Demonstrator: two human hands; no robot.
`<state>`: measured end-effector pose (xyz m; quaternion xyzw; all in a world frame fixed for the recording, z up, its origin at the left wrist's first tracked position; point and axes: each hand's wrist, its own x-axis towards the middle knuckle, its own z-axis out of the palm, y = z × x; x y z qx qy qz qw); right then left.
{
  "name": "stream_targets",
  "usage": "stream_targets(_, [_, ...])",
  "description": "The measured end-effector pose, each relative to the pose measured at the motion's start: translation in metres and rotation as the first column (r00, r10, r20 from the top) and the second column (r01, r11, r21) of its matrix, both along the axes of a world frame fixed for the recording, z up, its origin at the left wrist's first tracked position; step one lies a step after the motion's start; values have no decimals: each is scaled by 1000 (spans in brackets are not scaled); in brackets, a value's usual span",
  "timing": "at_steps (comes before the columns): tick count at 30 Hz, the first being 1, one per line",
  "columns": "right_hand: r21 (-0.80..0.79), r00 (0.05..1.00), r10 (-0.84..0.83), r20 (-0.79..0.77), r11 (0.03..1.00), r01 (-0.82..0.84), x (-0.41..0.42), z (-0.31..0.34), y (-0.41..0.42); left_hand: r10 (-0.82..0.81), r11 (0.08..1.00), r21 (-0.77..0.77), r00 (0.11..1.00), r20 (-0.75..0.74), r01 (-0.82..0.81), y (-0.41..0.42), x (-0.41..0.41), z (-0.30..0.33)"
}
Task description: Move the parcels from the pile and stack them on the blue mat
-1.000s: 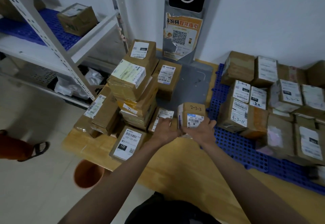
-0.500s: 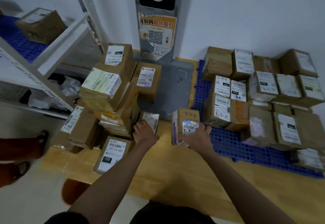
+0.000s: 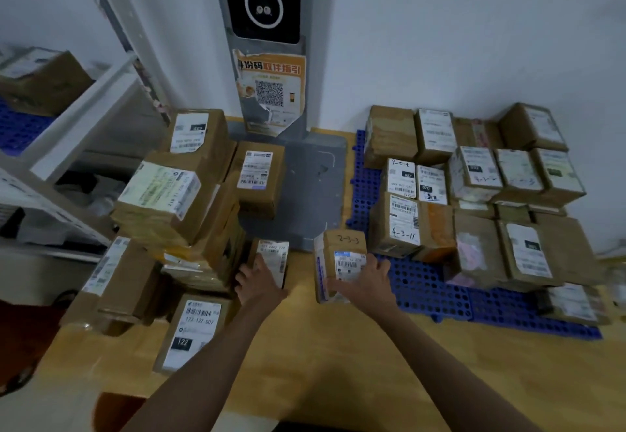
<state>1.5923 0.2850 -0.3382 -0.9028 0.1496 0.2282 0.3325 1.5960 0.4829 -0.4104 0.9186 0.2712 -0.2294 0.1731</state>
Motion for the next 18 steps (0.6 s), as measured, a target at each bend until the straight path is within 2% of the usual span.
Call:
stream_targets(7, [44, 997, 68, 40, 997, -70, 13, 22, 2, 36, 991, -134, 995, 88, -24, -3, -9, 27])
stream_targets(13, [66, 993, 58, 107, 996, -65, 20, 50, -10, -36, 971, -220, 972, 234, 89, -8, -4, 74])
stream_targets(18, [48, 990, 4, 138, 999, -11, 19, 67, -38, -124, 965, -189, 950, 288, 183, -30, 14, 113])
